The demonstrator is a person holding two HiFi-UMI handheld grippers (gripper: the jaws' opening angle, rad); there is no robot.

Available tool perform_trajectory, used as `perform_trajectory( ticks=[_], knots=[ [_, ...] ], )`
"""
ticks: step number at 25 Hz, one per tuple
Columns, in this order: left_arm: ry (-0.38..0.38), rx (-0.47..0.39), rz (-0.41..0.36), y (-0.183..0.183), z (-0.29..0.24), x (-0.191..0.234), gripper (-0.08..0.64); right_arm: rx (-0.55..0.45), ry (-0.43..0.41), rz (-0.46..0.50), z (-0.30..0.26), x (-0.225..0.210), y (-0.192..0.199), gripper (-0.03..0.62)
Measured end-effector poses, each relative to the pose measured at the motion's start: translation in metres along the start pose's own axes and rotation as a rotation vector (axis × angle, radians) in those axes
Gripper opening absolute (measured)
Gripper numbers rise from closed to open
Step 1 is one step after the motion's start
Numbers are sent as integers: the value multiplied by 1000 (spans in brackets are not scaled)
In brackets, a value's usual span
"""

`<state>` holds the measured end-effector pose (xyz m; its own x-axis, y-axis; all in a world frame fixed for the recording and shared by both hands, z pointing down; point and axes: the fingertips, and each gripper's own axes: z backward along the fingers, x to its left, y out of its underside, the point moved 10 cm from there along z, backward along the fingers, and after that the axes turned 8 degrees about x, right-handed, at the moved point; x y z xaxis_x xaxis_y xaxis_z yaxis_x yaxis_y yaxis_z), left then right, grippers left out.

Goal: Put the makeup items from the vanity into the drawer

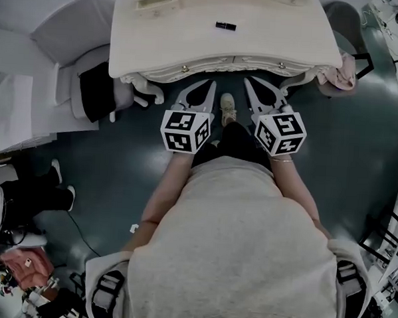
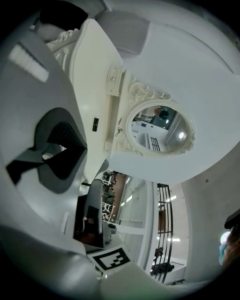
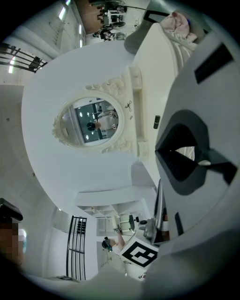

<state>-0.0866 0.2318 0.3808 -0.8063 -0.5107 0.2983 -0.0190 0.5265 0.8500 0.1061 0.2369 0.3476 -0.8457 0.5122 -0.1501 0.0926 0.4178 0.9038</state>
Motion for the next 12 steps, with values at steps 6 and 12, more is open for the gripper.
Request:
perform_trajectory(
  ticks=[6, 12],
  knots=[
    [-2, 31, -25, -31, -41, 21, 9, 10, -19, 3, -44, -34, -25, 8],
    [-30, 44, -36, -63, -89, 41, 9, 26, -52, -5, -90, -82, -48, 8]
  ],
)
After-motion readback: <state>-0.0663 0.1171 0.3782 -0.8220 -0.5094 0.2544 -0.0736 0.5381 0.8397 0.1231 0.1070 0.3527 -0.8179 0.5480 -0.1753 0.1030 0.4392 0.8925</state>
